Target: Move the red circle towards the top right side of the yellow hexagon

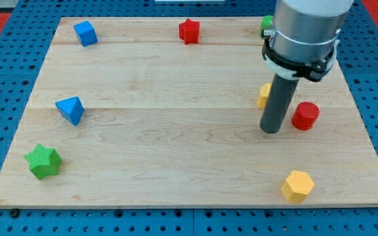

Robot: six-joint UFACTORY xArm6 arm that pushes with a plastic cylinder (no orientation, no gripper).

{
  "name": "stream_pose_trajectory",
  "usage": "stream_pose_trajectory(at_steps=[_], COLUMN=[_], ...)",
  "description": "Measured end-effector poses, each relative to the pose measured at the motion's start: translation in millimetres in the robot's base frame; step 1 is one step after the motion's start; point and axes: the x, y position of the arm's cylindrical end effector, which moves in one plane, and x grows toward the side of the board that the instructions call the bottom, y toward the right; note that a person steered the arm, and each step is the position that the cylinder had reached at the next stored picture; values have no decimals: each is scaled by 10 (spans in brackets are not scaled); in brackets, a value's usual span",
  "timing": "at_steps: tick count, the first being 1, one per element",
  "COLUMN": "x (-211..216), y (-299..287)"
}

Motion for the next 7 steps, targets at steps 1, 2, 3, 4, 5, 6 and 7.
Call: stream_pose_trajectory(at_steps=[1, 2, 3, 4, 5, 6, 7], x=[279, 275, 234, -168, -516, -523, -523], y=[28, 276, 1012, 1613, 1552, 1263, 753])
